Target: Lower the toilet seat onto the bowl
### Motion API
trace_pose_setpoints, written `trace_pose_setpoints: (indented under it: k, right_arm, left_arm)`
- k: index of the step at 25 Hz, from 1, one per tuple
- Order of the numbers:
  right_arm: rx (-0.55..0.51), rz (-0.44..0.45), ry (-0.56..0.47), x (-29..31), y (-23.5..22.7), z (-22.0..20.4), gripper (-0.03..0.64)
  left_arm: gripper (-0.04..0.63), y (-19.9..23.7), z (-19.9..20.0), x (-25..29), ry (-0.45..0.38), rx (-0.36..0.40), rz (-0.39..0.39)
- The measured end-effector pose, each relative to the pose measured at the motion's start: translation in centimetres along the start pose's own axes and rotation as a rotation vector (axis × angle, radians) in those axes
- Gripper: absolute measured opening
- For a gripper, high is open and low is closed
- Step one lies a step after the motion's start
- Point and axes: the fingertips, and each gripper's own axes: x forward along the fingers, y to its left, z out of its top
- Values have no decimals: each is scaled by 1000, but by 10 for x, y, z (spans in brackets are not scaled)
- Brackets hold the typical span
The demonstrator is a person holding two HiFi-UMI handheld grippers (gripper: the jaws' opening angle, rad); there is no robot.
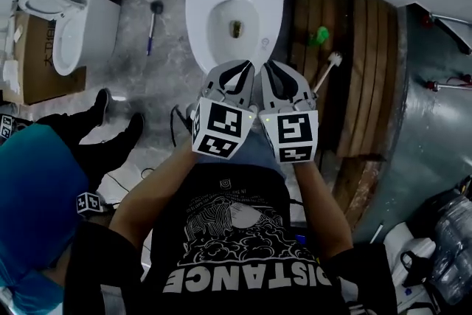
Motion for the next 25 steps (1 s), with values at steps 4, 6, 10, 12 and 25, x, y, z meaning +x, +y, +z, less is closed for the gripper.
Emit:
trace_pose_setpoints:
  k: [4, 6, 10, 12, 25]
  right_arm:
    - [62, 35, -68, -21, 2, 30, 21]
    - [71, 57, -91, -27, 5, 42, 17]
    - [48, 73, -111, -30, 9, 57, 17]
    - [52, 84, -106, -28, 9, 61, 17]
    - [46, 99, -103, -26, 18, 70, 17]
  left_arm:
    - [12, 1, 35, -18, -91, -69, 21]
    - [12, 3, 45, -25, -124, -106, 28]
    - [12, 3, 54, -31, -156, -155, 22]
    - [11, 6, 56, -32, -161, -180, 24]
    - [11, 15, 63, -40, -190, -237, 42]
